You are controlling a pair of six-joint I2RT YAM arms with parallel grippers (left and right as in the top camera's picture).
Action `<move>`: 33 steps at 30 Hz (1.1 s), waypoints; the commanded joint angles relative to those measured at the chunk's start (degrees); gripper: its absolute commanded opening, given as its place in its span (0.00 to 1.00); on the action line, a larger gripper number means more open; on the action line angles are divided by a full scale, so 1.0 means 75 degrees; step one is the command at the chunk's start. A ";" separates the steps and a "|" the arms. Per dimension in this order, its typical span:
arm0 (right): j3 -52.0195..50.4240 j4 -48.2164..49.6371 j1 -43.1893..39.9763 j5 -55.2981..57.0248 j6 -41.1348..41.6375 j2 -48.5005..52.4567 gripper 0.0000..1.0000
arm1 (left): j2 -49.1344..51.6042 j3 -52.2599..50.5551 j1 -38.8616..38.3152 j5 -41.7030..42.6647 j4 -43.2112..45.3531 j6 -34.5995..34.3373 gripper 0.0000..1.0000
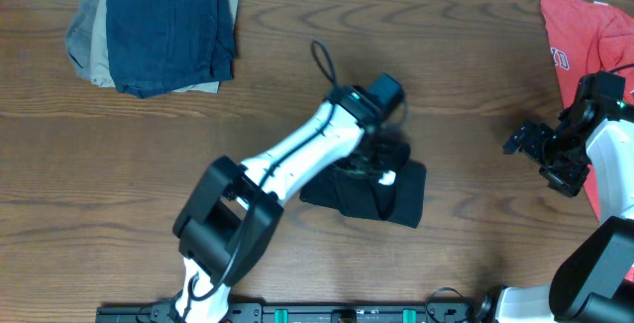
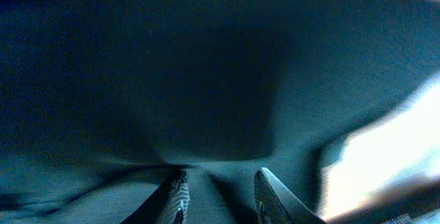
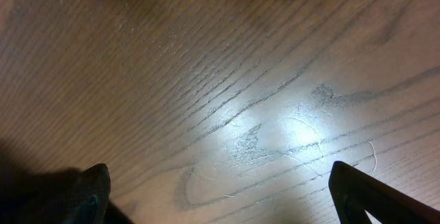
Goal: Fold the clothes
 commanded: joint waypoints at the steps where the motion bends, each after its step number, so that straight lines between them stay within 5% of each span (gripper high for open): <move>1: 0.0052 0.0012 -0.0041 0.0026 0.0079 -0.0050 0.99 | -0.0058 0.0017 -0.0373 0.0347 0.0096 0.0108 0.34; 18: 0.0052 0.0015 -0.0041 0.0026 0.0079 -0.0050 0.99 | 0.0000 -0.0321 -0.0624 -0.0087 0.0539 -0.0099 0.34; 26: 0.0052 0.0012 -0.0041 0.0026 0.0079 -0.0050 0.99 | 0.0000 -0.0321 -0.0723 -0.0568 0.0615 -0.0119 0.47; 29: 0.0052 0.0015 -0.0041 0.0026 0.0076 -0.0050 0.99 | 0.0000 -0.0318 -0.0833 -0.0565 0.0734 -0.0122 0.35; 31: 0.0052 0.0012 -0.0041 0.0026 0.0079 -0.0050 0.99 | -0.0003 -0.0315 -0.0895 -0.0565 0.0822 -0.0122 0.09; 33: 0.0052 0.0012 -0.0041 0.0026 0.0076 -0.0050 0.99 | -0.0047 -0.0297 -0.0918 -0.0545 0.0848 -0.0119 0.06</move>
